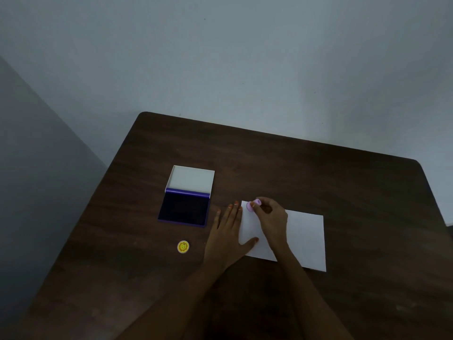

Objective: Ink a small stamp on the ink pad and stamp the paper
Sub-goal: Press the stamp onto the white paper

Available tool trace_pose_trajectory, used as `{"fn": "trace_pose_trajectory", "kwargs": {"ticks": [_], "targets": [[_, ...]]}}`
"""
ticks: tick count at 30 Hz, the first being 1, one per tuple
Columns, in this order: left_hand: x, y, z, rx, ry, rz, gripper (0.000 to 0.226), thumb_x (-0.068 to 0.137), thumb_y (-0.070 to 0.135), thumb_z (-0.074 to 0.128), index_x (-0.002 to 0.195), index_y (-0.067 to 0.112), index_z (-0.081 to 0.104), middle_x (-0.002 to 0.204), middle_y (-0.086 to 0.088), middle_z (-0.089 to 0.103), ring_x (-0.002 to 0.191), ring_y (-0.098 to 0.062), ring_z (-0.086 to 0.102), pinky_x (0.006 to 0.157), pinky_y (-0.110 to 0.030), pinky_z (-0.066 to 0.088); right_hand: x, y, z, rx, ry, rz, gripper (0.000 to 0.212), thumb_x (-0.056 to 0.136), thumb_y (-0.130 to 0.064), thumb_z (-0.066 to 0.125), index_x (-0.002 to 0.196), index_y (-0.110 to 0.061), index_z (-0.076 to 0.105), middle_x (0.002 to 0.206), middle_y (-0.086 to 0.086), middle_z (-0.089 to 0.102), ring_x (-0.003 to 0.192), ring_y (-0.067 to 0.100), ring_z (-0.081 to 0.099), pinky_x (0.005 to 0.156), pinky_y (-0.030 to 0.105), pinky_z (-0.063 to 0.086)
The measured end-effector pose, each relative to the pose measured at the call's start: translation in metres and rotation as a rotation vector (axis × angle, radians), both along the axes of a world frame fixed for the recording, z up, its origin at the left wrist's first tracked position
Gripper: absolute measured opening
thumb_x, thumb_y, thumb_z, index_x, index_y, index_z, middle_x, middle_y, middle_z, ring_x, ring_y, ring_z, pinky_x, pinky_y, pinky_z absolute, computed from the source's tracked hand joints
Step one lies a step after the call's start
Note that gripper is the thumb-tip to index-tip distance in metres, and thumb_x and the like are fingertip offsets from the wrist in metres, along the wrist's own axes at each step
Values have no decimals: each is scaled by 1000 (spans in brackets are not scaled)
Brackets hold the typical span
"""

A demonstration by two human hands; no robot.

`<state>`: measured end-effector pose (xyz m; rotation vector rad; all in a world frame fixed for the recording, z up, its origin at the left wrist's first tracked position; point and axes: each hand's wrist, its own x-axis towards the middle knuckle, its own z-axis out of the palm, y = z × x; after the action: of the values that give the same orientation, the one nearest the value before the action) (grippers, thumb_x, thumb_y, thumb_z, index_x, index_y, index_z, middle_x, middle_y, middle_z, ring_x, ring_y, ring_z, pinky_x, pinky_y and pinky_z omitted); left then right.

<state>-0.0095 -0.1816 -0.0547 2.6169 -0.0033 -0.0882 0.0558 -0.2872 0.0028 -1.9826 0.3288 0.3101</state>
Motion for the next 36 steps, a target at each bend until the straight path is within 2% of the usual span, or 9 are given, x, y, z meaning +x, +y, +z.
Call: {"fn": "trace_pose_trajectory", "kwargs": {"ticks": [8, 12, 15, 17, 19, 21, 26, 31, 36], "targets": [[-2, 1, -1, 9, -36, -11, 89, 80, 66, 41, 143, 17, 4, 155, -5, 8, 142, -15, 4, 110, -32, -12, -4, 6, -3, -90, -47, 32, 29, 80, -23, 65, 102, -5, 61, 111, 15, 63, 91, 13, 48, 85, 24, 32], [-1, 0, 2, -4, -50, -13, 89, 80, 65, 44, 143, 16, 5, 155, -6, 11, 142, -16, 6, 110, -32, -12, -4, 12, -7, -127, -47, 18, 32, 80, -28, 64, 105, -7, 60, 115, 14, 62, 101, 21, 52, 87, 24, 30], [-1, 1, 3, -9, -55, -23, 88, 79, 63, 46, 143, 15, 8, 154, -8, 14, 142, -18, 9, 110, -34, -11, -7, 15, -10, -131, -78, 14, 31, 82, -28, 63, 105, -7, 60, 114, 15, 62, 98, 18, 51, 86, 25, 31], [-2, 2, 4, -10, -75, -24, 88, 78, 60, 52, 142, 11, 15, 152, -11, 21, 141, -23, 16, 110, -39, -8, -8, 18, -13, -144, -82, 21, 32, 83, -28, 61, 106, -7, 59, 115, 15, 62, 102, 22, 53, 87, 24, 30], [-2, 3, 7, 0, -91, -26, 87, 75, 56, 60, 138, 6, 26, 146, -16, 33, 136, -30, 28, 109, -47, 1, -8, 20, -14, -157, -61, 8, 35, 83, -30, 60, 109, -7, 57, 118, 15, 60, 108, 26, 52, 91, 26, 32], [-2, 1, 7, 48, -117, -37, 87, 70, 54, 67, 133, 2, 36, 138, -19, 45, 128, -33, 41, 105, -54, 17, -7, 20, -14, -169, -35, 1, 38, 84, -31, 58, 113, -6, 55, 122, 16, 57, 113, 28, 49, 98, 33, 33], [-1, -1, 10, 114, -140, -39, 89, 57, 55, 76, 121, -1, 50, 123, -20, 60, 112, -33, 58, 90, -59, 42, -13, 17, -20, -189, 36, 62, 48, 87, -30, 53, 125, -4, 41, 135, 17, 45, 123, 30, 40, 107, 36, 26], [-2, -1, 17, 209, -182, -29, 88, 54, 60, 74, 116, 1, 56, 119, -15, 64, 109, -27, 61, 85, -52, 49, -13, 23, -18, -176, -2, 35, 41, 89, -29, 49, 119, -2, 46, 128, 21, 50, 117, 31, 45, 102, 35, 31], [-4, -2, 23, 242, -200, -11, 87, 51, 62, 75, 112, 2, 60, 115, -13, 66, 105, -24, 64, 81, -48, 52, -13, 21, -19, -187, 14, 77, 41, 89, -27, 49, 119, 1, 45, 128, 23, 49, 117, 33, 44, 100, 32, 30]]}}
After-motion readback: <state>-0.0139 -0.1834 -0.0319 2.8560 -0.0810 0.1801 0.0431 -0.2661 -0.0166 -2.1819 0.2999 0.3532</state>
